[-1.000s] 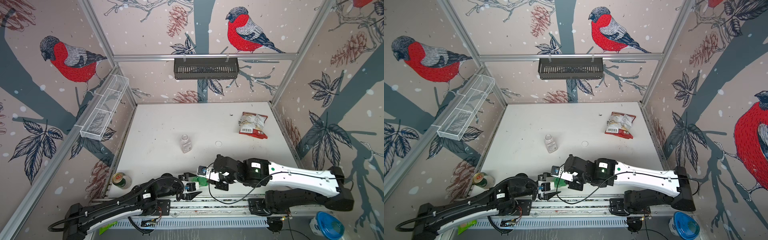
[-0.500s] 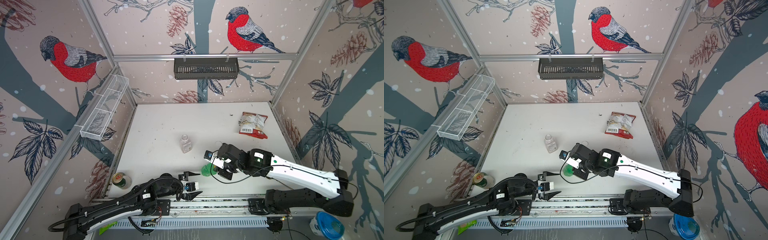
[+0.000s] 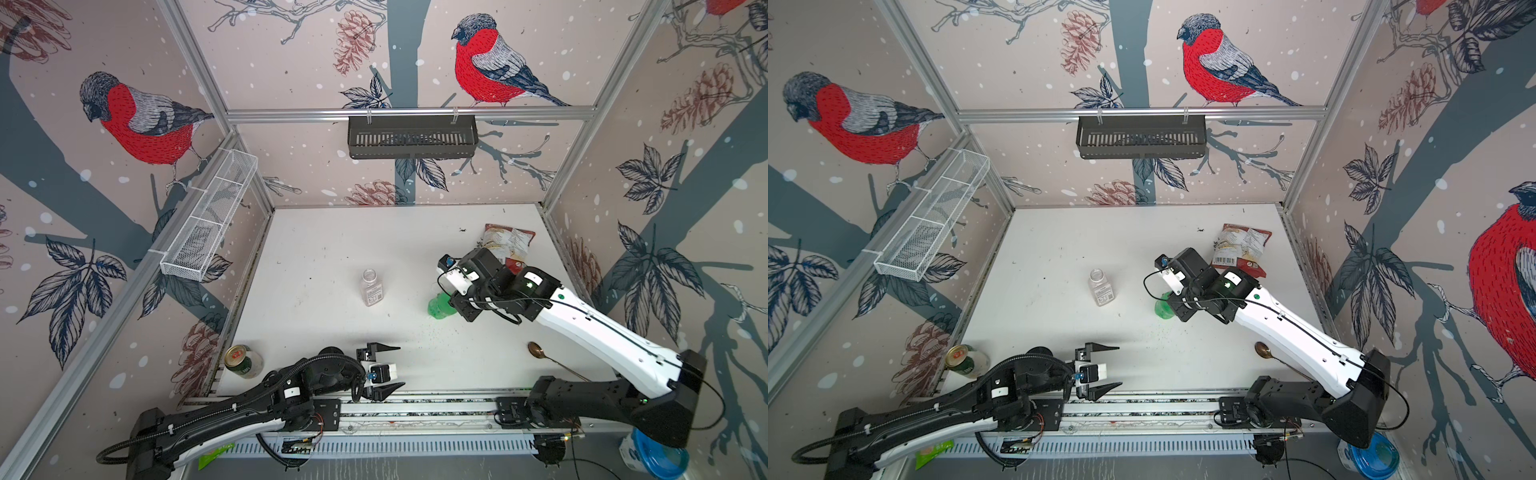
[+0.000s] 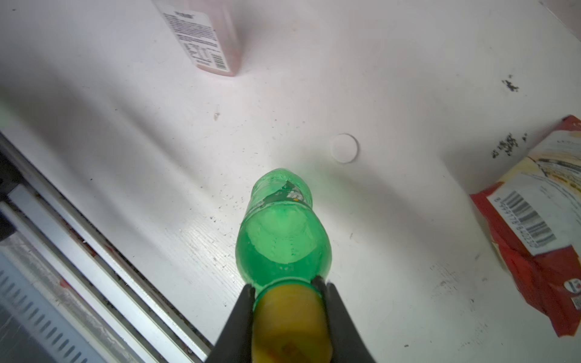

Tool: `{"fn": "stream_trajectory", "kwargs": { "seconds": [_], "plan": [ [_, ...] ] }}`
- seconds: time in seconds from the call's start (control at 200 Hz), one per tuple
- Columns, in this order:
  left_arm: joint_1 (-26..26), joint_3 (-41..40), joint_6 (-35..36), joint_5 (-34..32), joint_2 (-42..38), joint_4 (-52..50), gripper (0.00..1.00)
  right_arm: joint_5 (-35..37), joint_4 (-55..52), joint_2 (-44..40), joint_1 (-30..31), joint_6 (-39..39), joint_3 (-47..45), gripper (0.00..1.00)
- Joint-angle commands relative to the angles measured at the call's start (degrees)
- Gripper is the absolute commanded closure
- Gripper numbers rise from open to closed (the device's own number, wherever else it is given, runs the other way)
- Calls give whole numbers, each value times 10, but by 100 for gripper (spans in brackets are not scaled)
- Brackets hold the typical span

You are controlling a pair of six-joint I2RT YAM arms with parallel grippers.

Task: Screw on the bottle caps
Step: Place the plastic bottle at the center of the table.

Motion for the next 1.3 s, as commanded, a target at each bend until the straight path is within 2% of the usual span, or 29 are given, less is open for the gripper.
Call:
{"fn": "stream_trajectory", "kwargs": {
  "seconds": [0.0,0.095,0.23,0.345,0.53,0.65,0.886,1.051,1.291],
  "plan": [
    [1,1,4,9,-3,9,20,-5,-3,2,-34,28,1,93],
    [0,1,3,10,-6,10,20,-13,-14,6,-81,56,11,94],
    [1,2,3,13,-12,9,20,-26,-11,48,-132,85,10,95],
    [0,1,1,15,-14,7,20,-30,-53,103,-173,109,38,97],
    [0,1,1,17,-14,7,20,-50,-51,144,-191,129,67,97],
    [0,1,1,17,-16,5,20,-39,-63,169,-198,128,89,96],
    [0,1,1,15,-17,5,21,0,-73,196,-197,125,95,88],
    [1,0,1,15,-15,5,21,-12,-70,209,-194,123,93,82],
    [0,1,0,16,-15,4,21,-11,-66,209,-192,120,93,63]
  ]
}}
